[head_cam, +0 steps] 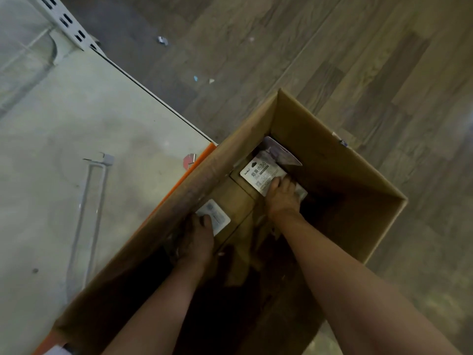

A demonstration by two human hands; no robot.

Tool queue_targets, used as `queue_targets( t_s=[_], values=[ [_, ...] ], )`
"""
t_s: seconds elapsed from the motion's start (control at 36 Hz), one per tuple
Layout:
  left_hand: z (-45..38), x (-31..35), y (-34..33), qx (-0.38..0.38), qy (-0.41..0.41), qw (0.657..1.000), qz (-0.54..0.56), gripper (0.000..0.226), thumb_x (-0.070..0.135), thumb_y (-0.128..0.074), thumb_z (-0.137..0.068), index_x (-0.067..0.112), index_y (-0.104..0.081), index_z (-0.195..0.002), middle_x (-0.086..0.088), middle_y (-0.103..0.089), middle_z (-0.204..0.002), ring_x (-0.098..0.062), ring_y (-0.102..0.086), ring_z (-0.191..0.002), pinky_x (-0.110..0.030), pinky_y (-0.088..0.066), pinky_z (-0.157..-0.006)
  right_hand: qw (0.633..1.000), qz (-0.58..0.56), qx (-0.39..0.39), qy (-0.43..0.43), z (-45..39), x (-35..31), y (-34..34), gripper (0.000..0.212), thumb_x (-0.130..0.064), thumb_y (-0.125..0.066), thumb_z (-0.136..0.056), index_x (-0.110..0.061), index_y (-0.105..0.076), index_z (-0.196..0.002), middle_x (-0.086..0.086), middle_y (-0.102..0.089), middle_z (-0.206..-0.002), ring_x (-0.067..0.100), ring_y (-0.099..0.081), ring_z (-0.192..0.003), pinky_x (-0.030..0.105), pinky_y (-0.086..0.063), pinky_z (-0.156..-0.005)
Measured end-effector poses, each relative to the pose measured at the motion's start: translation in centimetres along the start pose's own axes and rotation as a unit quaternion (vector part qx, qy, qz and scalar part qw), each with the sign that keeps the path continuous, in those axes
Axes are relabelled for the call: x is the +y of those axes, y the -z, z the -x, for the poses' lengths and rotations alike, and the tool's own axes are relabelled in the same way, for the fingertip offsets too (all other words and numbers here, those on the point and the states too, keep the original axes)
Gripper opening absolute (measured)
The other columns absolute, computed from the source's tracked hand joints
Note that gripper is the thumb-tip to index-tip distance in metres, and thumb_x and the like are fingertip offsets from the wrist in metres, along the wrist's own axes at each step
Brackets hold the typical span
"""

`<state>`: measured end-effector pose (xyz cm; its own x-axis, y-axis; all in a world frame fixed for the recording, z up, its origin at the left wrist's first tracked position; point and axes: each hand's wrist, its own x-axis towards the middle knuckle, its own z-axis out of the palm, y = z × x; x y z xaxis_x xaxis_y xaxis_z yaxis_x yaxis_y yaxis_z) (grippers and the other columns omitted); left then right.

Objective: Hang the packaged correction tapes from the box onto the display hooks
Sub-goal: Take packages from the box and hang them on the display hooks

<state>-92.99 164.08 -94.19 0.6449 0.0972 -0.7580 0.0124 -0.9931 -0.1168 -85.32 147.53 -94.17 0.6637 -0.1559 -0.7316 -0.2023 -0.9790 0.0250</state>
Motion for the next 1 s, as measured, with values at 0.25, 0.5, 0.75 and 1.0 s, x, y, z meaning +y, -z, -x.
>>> queue_targets(
  t_s=[0.25,0.5,0.75,1.0],
  values=[
    [1.5,-0.4,1.8,0.002,-0.015,1.000,0.013,0.036,0.016,-0.030,-0.103,0.006,-0.030,-0.137,-0.015,-0.047,-0.138,-0.030,-0.053,-0.121,-0.038,-0.046,-0.092,1.000,0.003,-0.031,0.001,1.3,-0.7,-1.5,0.084,-0.040,-0.069,-0.081,-0.009,-0.018,-0.141,0.020,-0.025,-0.145,0.034,-0.023,-0.134,0.041,-0.024,-0.110],
    [9.3,-0.6,6.7,0.003,0.022,0.987,0.157,0.037,0.011,-0.053,-0.094,0.010,-0.038,-0.128,-0.012,-0.059,-0.116,-0.025,-0.062,-0.105,-0.035,-0.050,-0.091,0.965,-0.209,-0.154,-0.017,9.9,-0.4,1.8,0.099,-0.048,-0.072,-0.077,-0.013,-0.010,-0.147,0.016,-0.024,-0.145,0.035,-0.031,-0.133,0.041,-0.034,-0.106],
    [20.1,-1.0,14.3,0.045,0.058,0.957,0.282,0.030,0.018,-0.053,-0.095,0.009,-0.038,-0.120,-0.013,-0.059,-0.117,-0.027,-0.062,-0.102,-0.035,-0.052,-0.085,0.914,-0.359,-0.185,-0.034,21.2,-0.2,9.8,0.091,-0.049,-0.071,-0.077,-0.014,-0.016,-0.140,0.013,-0.034,-0.140,0.032,-0.043,-0.125,0.046,-0.042,-0.103],
    [29.2,-2.4,24.0,0.037,0.112,0.844,0.524,0.025,0.020,-0.044,-0.099,0.012,-0.048,-0.122,-0.007,-0.060,-0.120,-0.025,-0.059,-0.104,-0.032,-0.046,-0.087,0.857,-0.466,-0.221,0.017,33.2,0.5,20.2,0.058,-0.044,-0.069,-0.084,-0.016,-0.029,-0.117,0.001,-0.048,-0.116,0.017,-0.055,-0.104,0.028,-0.048,-0.083]
  ],
)
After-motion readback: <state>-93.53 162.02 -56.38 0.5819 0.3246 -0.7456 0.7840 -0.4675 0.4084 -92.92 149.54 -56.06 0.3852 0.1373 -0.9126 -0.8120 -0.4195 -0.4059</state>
